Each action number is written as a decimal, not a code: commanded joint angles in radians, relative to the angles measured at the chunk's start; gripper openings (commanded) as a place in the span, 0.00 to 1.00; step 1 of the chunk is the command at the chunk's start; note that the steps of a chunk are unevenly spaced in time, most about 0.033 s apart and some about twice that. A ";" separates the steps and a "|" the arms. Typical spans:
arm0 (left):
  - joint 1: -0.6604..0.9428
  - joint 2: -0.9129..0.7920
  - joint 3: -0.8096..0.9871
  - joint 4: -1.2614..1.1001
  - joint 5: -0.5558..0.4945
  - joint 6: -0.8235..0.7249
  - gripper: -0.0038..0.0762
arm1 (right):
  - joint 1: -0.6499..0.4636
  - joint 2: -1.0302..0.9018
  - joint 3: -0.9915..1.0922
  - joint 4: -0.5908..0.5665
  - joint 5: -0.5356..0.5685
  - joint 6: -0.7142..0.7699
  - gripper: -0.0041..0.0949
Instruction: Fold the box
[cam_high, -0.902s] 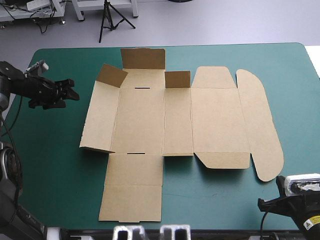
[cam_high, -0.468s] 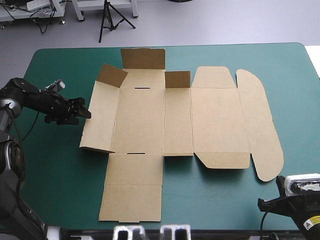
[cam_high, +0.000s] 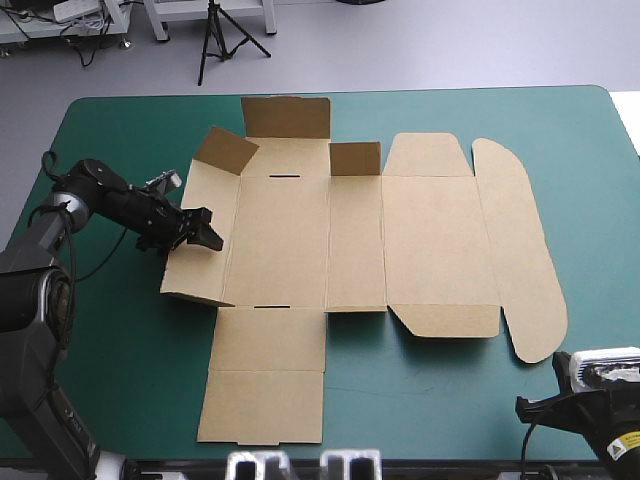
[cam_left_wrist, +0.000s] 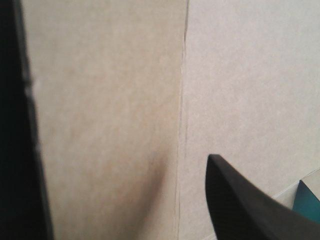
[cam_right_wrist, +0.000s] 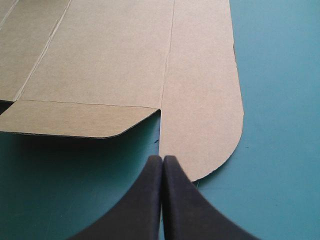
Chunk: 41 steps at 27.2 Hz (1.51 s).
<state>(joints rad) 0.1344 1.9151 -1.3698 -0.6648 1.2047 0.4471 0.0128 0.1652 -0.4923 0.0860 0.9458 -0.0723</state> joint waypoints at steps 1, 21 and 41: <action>-0.032 -0.030 -0.020 -0.047 0.051 -0.045 0.38 | 0.003 0.011 -0.026 0.001 -0.067 0.003 0.02; -0.190 -0.131 -0.438 0.248 0.087 0.075 0.04 | 0.003 0.011 -0.026 0.003 -0.067 0.003 0.02; -0.820 -0.136 -0.712 0.961 -0.114 0.253 0.04 | 0.003 0.011 -0.030 -0.001 -0.075 -0.064 0.02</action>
<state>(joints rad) -0.6090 1.8397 -2.0484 0.1559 1.1638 0.6784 0.0128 0.1652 -0.4916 0.0860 0.9458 -0.1255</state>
